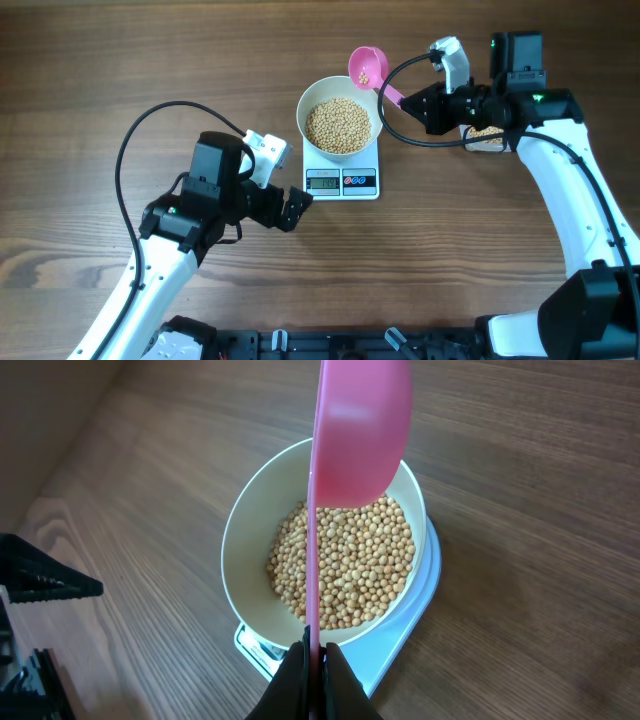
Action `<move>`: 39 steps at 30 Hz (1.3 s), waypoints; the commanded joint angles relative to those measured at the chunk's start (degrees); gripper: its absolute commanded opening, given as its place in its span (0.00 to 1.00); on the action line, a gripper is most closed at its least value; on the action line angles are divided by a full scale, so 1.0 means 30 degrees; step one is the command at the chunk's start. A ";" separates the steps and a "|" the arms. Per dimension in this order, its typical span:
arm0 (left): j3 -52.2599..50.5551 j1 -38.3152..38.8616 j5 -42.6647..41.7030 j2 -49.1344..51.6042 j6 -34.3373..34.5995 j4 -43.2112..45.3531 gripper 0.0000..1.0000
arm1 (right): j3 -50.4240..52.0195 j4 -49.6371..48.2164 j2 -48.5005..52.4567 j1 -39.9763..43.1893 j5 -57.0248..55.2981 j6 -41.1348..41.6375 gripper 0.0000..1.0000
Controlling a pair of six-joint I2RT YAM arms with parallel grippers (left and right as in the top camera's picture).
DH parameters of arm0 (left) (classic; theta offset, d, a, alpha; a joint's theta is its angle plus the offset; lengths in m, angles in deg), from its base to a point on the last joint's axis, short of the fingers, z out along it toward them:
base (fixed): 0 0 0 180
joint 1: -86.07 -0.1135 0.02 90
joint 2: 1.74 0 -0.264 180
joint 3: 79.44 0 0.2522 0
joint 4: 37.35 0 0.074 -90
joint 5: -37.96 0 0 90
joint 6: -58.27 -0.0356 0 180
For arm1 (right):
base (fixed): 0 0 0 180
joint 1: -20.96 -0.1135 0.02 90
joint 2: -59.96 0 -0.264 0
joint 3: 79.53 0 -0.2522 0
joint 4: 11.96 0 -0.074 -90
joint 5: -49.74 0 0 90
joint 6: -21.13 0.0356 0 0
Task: Scoop item into bowl and weigh 150g on scale
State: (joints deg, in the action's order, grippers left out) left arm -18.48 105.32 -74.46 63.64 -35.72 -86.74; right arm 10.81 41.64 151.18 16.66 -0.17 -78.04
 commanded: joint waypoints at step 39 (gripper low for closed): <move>-0.0058 0.0080 -0.0226 0.0102 -0.0087 0.0066 1.00 | -0.0342 0.0678 -0.0481 -0.3038 -0.5916 -0.3956 0.04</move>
State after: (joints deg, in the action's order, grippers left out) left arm -18.48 105.32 -74.46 63.64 -35.72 -86.72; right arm 10.81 43.34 151.18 8.75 -14.79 -87.07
